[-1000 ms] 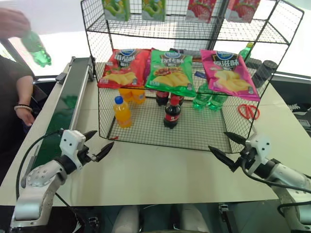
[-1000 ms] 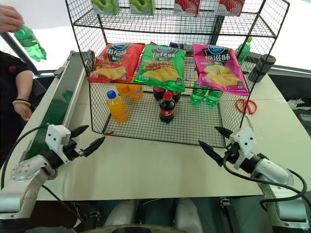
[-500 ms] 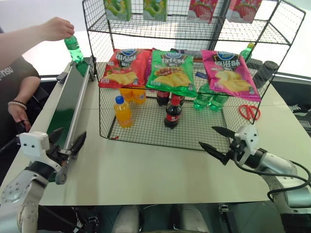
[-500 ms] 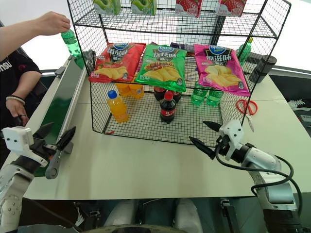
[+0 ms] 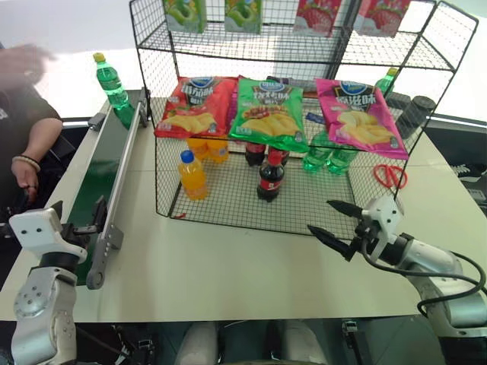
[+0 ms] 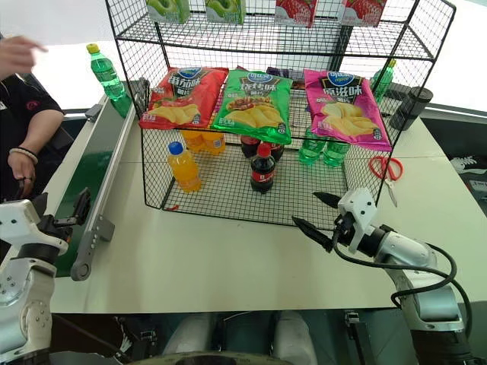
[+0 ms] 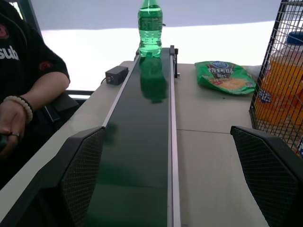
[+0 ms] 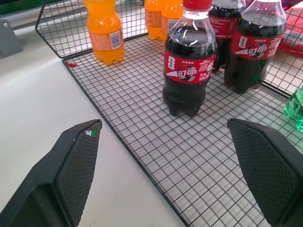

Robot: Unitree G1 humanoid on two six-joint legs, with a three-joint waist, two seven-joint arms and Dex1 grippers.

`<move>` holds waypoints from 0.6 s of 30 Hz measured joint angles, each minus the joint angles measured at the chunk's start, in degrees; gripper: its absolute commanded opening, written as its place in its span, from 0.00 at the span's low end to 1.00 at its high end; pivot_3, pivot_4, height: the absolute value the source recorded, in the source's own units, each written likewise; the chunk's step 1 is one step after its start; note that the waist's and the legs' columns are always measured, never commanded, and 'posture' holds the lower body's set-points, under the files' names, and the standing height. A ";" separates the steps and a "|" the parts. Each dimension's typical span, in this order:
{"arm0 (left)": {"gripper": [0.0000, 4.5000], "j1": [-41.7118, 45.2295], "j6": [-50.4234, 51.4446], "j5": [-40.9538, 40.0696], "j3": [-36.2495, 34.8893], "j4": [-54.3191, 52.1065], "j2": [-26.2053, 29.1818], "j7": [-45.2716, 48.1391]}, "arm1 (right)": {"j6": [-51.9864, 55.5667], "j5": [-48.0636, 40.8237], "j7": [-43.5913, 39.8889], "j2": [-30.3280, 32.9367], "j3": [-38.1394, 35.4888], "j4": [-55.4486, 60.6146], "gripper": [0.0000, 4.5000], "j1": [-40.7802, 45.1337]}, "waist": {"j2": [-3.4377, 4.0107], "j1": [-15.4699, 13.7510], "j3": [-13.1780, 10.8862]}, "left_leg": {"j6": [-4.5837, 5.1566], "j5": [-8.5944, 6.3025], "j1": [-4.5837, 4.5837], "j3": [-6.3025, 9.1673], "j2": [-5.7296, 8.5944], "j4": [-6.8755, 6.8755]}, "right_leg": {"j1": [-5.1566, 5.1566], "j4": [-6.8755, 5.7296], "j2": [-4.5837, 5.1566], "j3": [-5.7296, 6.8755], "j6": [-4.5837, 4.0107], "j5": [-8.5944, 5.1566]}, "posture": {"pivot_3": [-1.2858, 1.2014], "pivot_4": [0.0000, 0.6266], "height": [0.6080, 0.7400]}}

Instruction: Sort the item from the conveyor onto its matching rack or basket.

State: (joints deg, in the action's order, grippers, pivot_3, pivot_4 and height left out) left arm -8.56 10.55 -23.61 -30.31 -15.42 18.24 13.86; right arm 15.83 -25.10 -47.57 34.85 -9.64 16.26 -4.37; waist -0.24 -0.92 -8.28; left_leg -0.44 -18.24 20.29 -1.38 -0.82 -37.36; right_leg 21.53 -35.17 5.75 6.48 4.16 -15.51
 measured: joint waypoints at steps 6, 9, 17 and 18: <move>1.00 1.74 -1.30 2.41 0.32 2.48 -0.16 -1.83 | 0.29 -0.51 1.57 -1.37 0.65 4.16 0.98 -2.48 | -0.02 0.07 0.01 | 0.00 0.00 -0.01 0.00 -0.01 0.00 | 0.01 -0.01 -0.02 0.00 0.00 0.00 | 0.52 0.24 0.92; 1.00 2.56 -1.96 3.01 0.32 3.55 -0.20 -2.37 | 0.94 -0.80 2.18 -2.11 2.14 6.37 0.98 -2.51 | -0.03 0.08 0.02 | 0.00 0.00 -0.01 0.01 -0.02 0.01 | 0.02 -0.02 -0.02 0.00 0.00 0.00 | 0.52 0.24 0.92; 1.00 2.69 -2.89 3.23 0.38 4.81 -0.40 -2.62 | 2.73 -1.44 3.32 -4.08 6.74 11.08 0.98 -1.99 | -0.07 0.07 0.03 | 0.00 0.00 0.00 0.01 -0.02 0.01 | 0.04 -0.01 0.00 0.00 0.00 0.00 | 0.52 0.24 0.92; 1.00 2.74 -3.21 3.25 0.38 4.98 -0.51 -2.70 | 2.92 -1.89 3.32 -4.67 8.13 12.32 0.98 -1.94 | -0.07 0.08 0.03 | 0.00 0.00 0.01 0.01 -0.02 0.02 | 0.04 -0.01 0.00 0.00 0.00 0.00 | 0.52 0.24 0.92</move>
State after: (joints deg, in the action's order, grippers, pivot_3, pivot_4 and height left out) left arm -5.82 7.35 -20.36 -29.92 -10.44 17.74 11.15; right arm 18.75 -26.99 -44.25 30.18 -1.50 28.58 -6.31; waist -0.30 -0.85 -8.26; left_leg -0.44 -18.24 20.30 -1.37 -0.84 -37.35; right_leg 21.57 -35.18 5.75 6.48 4.16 -15.51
